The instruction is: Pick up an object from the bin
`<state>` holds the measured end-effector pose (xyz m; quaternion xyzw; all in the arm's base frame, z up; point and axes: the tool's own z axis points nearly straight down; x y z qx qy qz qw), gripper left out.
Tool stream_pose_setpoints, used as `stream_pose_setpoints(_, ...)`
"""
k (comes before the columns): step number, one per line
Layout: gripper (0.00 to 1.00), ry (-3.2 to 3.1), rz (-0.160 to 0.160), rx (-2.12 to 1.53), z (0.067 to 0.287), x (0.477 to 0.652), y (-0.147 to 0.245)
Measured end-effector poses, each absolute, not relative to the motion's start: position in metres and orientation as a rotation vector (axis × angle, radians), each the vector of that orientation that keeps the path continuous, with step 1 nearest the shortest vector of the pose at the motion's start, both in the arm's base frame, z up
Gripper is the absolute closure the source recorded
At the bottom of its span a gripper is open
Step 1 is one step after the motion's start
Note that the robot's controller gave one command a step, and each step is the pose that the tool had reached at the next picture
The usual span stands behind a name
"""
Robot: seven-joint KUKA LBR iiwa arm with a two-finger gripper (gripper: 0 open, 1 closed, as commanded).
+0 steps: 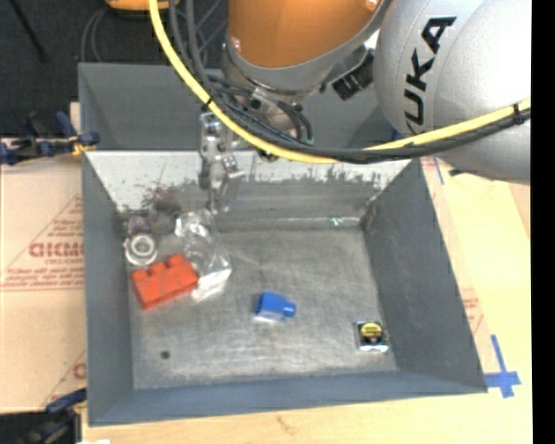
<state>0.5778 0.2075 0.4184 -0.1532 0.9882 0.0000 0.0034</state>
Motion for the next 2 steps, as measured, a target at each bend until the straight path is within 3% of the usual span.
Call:
stream_pose_setpoints(1,1.00,3.023,-0.001,-0.860,0.282,0.592,0.177)
stream_pose_setpoints(2,1.00,3.022,0.000,-0.878,0.171,0.563,0.095)
